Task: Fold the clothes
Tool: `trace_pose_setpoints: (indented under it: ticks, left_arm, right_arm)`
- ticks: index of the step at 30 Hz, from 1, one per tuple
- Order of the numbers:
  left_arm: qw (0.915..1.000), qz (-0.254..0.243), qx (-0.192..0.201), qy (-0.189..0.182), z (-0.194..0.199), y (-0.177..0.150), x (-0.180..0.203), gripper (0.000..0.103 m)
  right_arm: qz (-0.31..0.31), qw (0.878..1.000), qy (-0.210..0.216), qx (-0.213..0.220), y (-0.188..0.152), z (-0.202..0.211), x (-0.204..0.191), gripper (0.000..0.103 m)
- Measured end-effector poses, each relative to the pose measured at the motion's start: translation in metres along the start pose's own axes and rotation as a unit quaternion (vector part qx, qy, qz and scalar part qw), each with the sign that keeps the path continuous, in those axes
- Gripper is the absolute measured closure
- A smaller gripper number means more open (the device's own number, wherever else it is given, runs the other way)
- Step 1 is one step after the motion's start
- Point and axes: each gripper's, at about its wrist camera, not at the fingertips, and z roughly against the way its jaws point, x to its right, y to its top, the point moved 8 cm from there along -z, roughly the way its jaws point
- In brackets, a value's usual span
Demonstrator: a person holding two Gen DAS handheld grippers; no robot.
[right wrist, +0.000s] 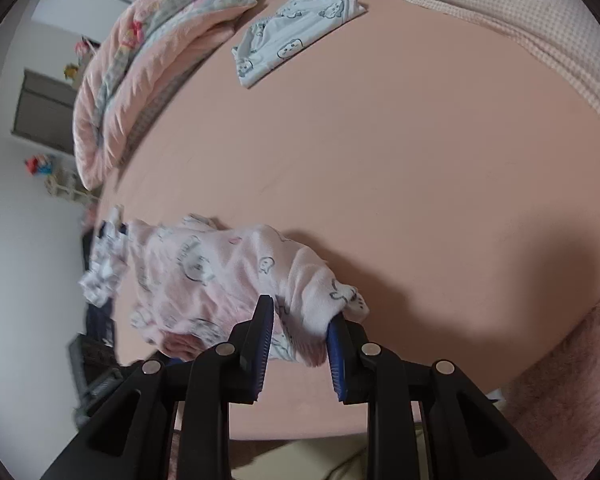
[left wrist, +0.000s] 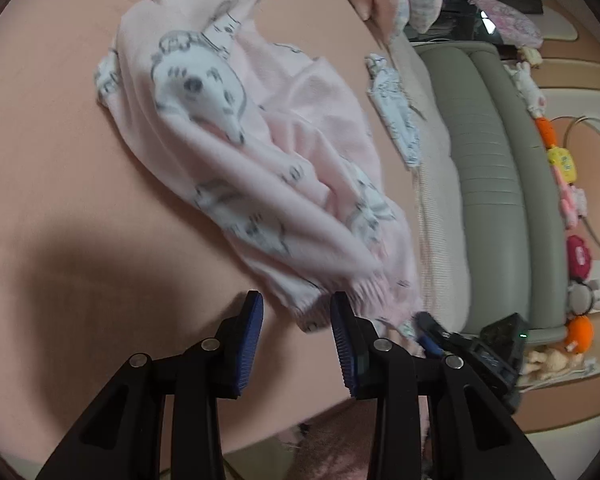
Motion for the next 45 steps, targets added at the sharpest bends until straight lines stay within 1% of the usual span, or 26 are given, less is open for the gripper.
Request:
trace_pose_setpoints:
  ticks: [3,5,6,7,9,11,12,13,14,15,16,19,21,26,27,30,31,32,34,35,36,37,39,41,43,45]
  left_arm:
    - [0.9993,0.025,0.025,-0.014,0.006,0.001,-0.003,0.07]
    - [0.9986,0.042,0.023,-0.025,0.004,0.001,-0.006,0.07]
    - [0.9987,0.043,0.017,-0.019,0.0,0.0,-0.008,0.069]
    - [0.9992,0.039,0.013,0.0,-0.005,0.001,-0.01,0.066]
    - [0.9991,0.037,0.018,0.008,-0.008,0.001,-0.012,0.064]
    - [0.9977,0.059,0.03,-0.016,-0.004,0.005,-0.011,0.063]
    - [0.9966,0.069,0.036,-0.028,-0.002,0.007,-0.011,0.064]
    - [0.9959,0.069,0.038,-0.044,-0.001,0.01,-0.007,0.066]
    - [0.9964,0.063,0.034,-0.046,-0.001,0.011,-0.004,0.068]
    - [0.9976,0.049,0.03,-0.038,-0.001,0.012,-0.001,0.085]
    - [0.9989,0.029,0.033,-0.016,0.003,0.012,0.001,0.094]
    - [0.9983,-0.007,0.056,0.015,0.022,0.011,0.007,0.098]
    - [0.9974,-0.004,0.07,0.016,0.032,0.013,0.008,0.099]
    - [0.9946,-0.021,0.095,0.036,0.086,0.014,0.001,0.1]
    - [0.9939,-0.027,0.097,0.045,0.093,0.013,-0.001,0.1]
    - [0.9882,-0.051,0.102,0.103,0.104,0.016,-0.004,0.1]
    - [0.9866,-0.054,0.093,0.123,0.103,0.015,-0.01,0.1]
    - [0.987,-0.053,0.08,0.129,0.1,0.013,-0.017,0.1]
    - [0.9914,-0.033,0.045,0.119,0.088,0.01,-0.032,0.097]
    - [0.993,-0.023,0.025,0.113,0.078,0.009,-0.039,0.094]
    - [0.9941,-0.014,0.006,0.107,0.068,0.008,-0.046,0.081]
    - [0.9932,-0.011,0.006,0.116,0.066,0.006,-0.052,0.064]
    - [0.9945,0.001,0.014,0.103,0.065,0.003,-0.052,0.051]
    - [0.9955,0.014,0.022,0.091,0.064,-0.001,-0.053,0.048]
    - [0.9915,0.013,0.035,0.125,0.07,-0.004,-0.059,0.048]
    - [0.991,0.021,0.022,0.13,0.07,-0.011,-0.062,0.048]
  right_arm:
    - [-0.012,1.0,0.007,-0.005,-0.001,0.0,0.008,0.078]
    - [-0.011,1.0,0.011,-0.021,-0.004,-0.007,0.008,0.078]
    - [-0.007,1.0,0.01,-0.027,-0.006,-0.01,0.008,0.078]
    - [-0.003,1.0,0.009,-0.029,-0.007,-0.013,0.007,0.078]
    - [0.003,0.999,0.012,-0.032,-0.007,-0.024,0.005,0.078]
    - [0.008,0.999,0.015,-0.028,-0.005,-0.029,0.003,0.08]
    - [0.015,0.999,0.017,-0.022,-0.003,-0.031,-0.001,0.089]
    - [0.027,0.999,0.015,-0.014,-0.002,-0.029,-0.006,0.093]
    - [0.042,0.999,0.012,-0.005,-0.001,-0.025,-0.013,0.093]
    - [0.054,0.998,0.01,0.002,0.0,-0.02,-0.017,0.093]
    - [0.066,0.998,0.007,0.01,0.0,-0.015,-0.021,0.093]
    - [0.085,0.996,0.005,0.029,0.001,0.002,-0.031,0.094]
    - [0.087,0.995,0.008,0.037,0.002,0.011,-0.034,0.094]
    - [0.098,0.995,0.01,0.037,-0.005,0.026,-0.038,0.094]
    - [0.1,0.994,0.012,0.034,-0.008,0.028,-0.039,0.094]
    - [0.109,0.994,0.03,0.009,-0.023,0.033,-0.042,0.094]
    - [0.11,0.994,0.029,0.0,-0.028,0.033,-0.04,0.093]
    - [0.108,0.994,0.029,-0.012,-0.033,0.028,-0.036,0.093]
    - [0.102,0.994,0.026,-0.037,-0.043,0.016,-0.028,0.092]
    - [0.094,0.994,0.015,-0.052,-0.048,0.006,-0.019,0.091]
    - [0.087,0.994,0.007,-0.064,-0.051,-0.002,-0.014,0.091]
    - [0.084,0.994,0.007,-0.069,-0.053,-0.006,-0.011,0.091]
    - [0.077,0.995,0.01,-0.06,-0.049,-0.005,-0.01,0.09]
    - [0.066,0.997,0.016,-0.048,-0.043,-0.001,-0.008,0.088]
    - [0.059,0.997,0.017,-0.035,-0.035,0.005,-0.005,0.079]
    - [0.062,0.997,0.012,-0.033,-0.03,0.007,-0.004,0.079]
